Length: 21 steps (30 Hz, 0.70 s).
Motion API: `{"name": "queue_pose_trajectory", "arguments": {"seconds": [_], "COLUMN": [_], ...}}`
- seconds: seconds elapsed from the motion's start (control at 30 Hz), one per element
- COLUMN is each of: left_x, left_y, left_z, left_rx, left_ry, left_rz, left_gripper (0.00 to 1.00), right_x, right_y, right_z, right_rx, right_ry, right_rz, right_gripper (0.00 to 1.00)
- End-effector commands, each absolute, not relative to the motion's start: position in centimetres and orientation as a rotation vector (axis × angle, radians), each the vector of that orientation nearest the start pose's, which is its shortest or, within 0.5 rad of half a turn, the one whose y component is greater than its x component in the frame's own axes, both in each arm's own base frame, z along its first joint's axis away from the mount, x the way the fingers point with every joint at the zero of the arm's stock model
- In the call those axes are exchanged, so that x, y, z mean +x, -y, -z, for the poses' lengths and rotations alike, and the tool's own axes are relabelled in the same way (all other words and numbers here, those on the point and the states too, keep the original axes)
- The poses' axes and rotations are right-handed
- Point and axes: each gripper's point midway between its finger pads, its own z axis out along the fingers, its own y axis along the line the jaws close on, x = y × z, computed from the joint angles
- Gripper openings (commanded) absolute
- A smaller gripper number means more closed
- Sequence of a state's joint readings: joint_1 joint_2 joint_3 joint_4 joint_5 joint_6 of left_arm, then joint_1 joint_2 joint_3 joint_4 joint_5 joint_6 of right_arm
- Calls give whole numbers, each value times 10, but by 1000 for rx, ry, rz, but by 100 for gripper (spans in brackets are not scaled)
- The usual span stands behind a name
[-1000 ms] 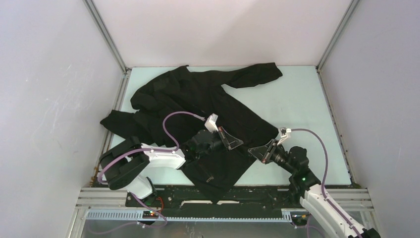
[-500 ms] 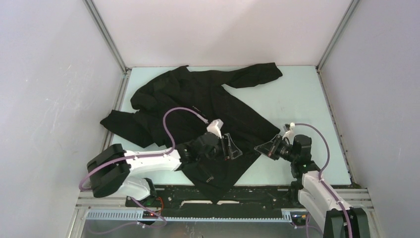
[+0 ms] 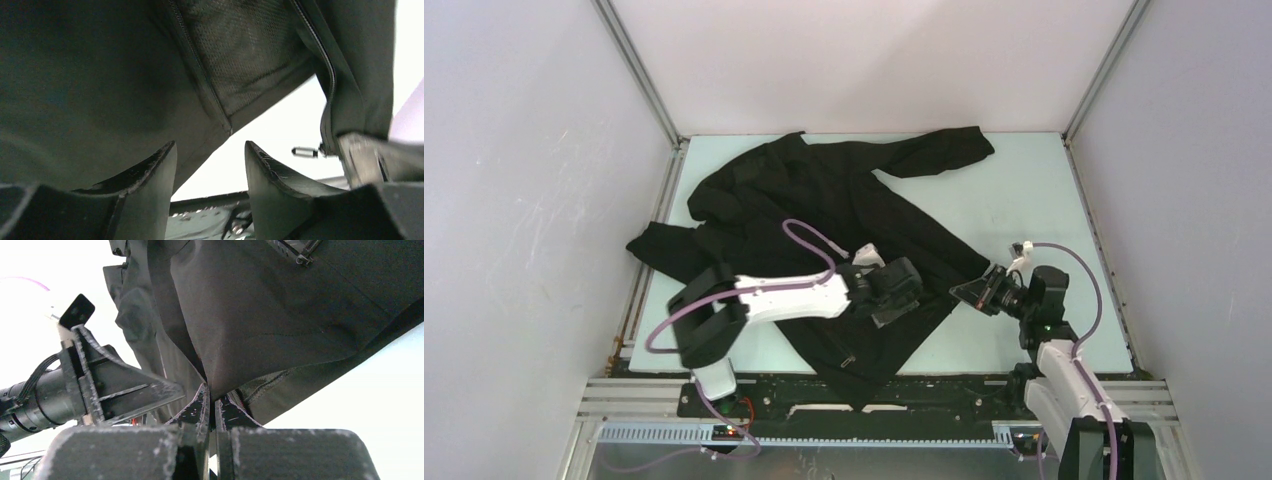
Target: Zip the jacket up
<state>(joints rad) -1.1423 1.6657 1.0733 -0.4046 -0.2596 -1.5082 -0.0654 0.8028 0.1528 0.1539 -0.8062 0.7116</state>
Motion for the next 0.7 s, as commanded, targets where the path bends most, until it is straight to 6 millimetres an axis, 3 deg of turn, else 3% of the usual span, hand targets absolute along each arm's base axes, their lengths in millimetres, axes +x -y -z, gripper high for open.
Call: {"name": "queue_pose_trajectory", "arguments": {"seconds": [0.0,0.43,0.67], "left_x": [185,197,202], "left_y": [382,396,391], "left_z": [-75,-44,-27], "left_rx": [-870,-1111,-1187], "left_ry": [-2661,-2676,-2653], "left_rz": [458,363,280], "left_gripper": [56,59,63], "right_x": [222,218,216], "right_y": [-128,-120,-120], "right_z": [-104,-112,-113], "right_rx": [214,213,205], "right_ry": [-2050,-1985,-1977], "right_rz": [-1180,-1168,-1169], "right_gripper": [0,0,0]}}
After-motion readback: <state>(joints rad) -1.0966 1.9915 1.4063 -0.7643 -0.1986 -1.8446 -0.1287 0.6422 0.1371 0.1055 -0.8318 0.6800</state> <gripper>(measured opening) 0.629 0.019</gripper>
